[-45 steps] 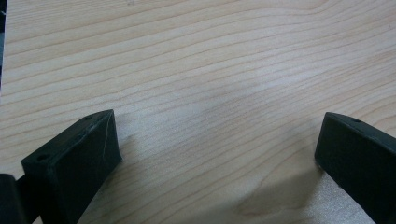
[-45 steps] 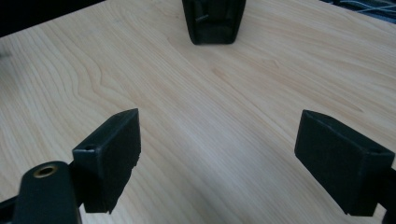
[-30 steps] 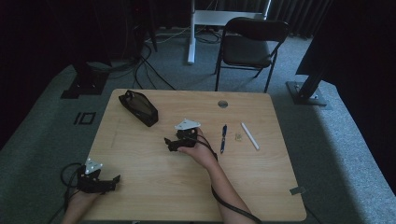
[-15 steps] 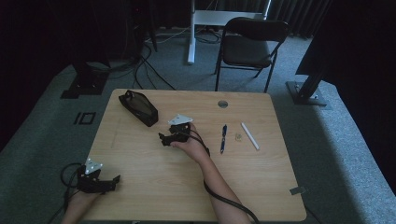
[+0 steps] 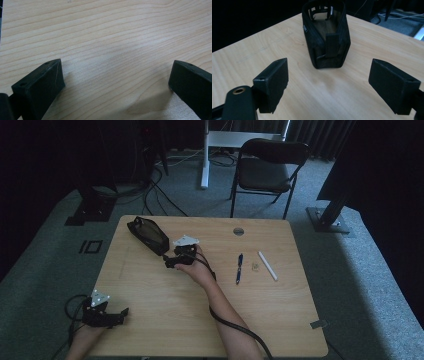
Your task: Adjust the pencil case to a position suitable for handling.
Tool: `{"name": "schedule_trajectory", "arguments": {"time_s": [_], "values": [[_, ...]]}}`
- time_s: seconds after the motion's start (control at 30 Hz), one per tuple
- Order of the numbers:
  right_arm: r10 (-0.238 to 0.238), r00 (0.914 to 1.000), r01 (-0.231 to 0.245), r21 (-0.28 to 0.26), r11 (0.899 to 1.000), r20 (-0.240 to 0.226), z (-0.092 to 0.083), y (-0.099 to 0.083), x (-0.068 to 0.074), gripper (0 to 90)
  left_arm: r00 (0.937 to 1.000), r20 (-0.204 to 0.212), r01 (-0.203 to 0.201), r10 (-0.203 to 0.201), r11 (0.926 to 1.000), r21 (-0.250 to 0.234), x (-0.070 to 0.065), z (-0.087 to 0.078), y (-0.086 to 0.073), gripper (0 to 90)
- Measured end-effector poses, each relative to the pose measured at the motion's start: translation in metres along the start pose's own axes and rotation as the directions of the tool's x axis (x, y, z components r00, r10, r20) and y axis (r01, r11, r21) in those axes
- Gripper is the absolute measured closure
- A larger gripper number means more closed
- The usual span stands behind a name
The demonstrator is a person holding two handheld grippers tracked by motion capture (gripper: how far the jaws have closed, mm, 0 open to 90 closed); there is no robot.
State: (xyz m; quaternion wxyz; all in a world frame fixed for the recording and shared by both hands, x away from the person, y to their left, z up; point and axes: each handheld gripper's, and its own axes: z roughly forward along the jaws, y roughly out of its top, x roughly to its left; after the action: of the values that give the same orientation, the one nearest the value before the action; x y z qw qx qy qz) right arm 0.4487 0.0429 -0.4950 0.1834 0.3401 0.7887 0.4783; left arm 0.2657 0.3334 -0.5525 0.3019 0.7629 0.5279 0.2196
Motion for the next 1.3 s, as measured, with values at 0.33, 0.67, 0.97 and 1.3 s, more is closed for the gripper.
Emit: {"name": "schedule_trajectory", "arguments": {"time_s": [0.33,0.67,0.97,1.3], "values": [[0.005,0.9995,-0.005,-0.001,1.000,0.031,0.021,0.007,0.002,21.5,1.0000,0.000,-0.002,0.002,1.0000,0.002,0.000,0.000,0.000,0.0],[0.041,0.9976,-0.040,-0.022,0.999,0.055,0.036,0.010,-0.001,44.9,1.0000,0.000,0.000,0.000,1.0000,0.000,0.000,0.000,0.000,0.0],[0.052,0.9968,-0.051,-0.018,0.999,0.061,0.048,0.014,-0.004,53.9,1.0000,0.000,-0.001,0.001,1.0000,0.001,0.000,0.000,0.000,0.0],[0.021,0.9964,-0.023,0.027,0.999,0.082,0.059,0.013,-0.002,66.1,1.0000,0.000,-0.001,0.001,1.0000,0.001,0.000,0.000,0.000,0.0]]}}
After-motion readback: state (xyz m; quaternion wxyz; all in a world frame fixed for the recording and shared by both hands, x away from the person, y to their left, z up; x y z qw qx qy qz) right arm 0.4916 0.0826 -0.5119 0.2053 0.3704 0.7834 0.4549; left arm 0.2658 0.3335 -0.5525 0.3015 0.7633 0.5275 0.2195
